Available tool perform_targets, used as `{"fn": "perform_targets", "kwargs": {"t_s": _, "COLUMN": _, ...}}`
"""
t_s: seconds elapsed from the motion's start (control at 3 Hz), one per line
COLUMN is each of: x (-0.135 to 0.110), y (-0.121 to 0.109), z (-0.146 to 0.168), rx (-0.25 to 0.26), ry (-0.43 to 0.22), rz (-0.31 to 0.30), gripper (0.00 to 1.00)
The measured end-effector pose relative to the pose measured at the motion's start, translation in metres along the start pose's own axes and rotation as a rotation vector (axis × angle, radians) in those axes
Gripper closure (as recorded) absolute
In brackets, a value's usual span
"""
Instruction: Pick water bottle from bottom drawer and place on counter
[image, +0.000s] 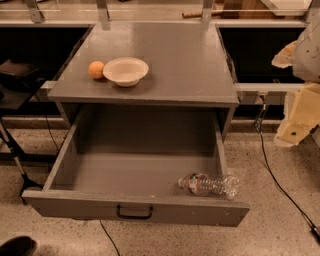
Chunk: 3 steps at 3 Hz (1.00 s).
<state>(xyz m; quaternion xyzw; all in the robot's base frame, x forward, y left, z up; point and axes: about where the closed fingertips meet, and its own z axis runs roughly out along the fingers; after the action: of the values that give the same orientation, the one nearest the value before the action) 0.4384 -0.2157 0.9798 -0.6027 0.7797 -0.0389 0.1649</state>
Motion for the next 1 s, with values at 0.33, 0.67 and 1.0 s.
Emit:
{"fn": "perform_targets", "kwargs": {"t_s": 0.33, "x": 0.0, "y": 0.0, "z": 0.0, "rx": 0.0, "ry": 0.0, "rz": 0.0, "gripper": 0.0}}
{"fn": "perform_targets", "kwargs": {"t_s": 0.67, "x": 0.0, "y": 0.0, "z": 0.004, "rx": -0.009, "ry": -0.003, "rz": 0.007, "gripper": 0.0}}
{"fn": "perform_targets", "kwargs": {"t_s": 1.0, "x": -0.01, "y": 0.009, "z": 0.023, "rx": -0.051, "ry": 0.015, "rz": 0.008, "gripper": 0.0}}
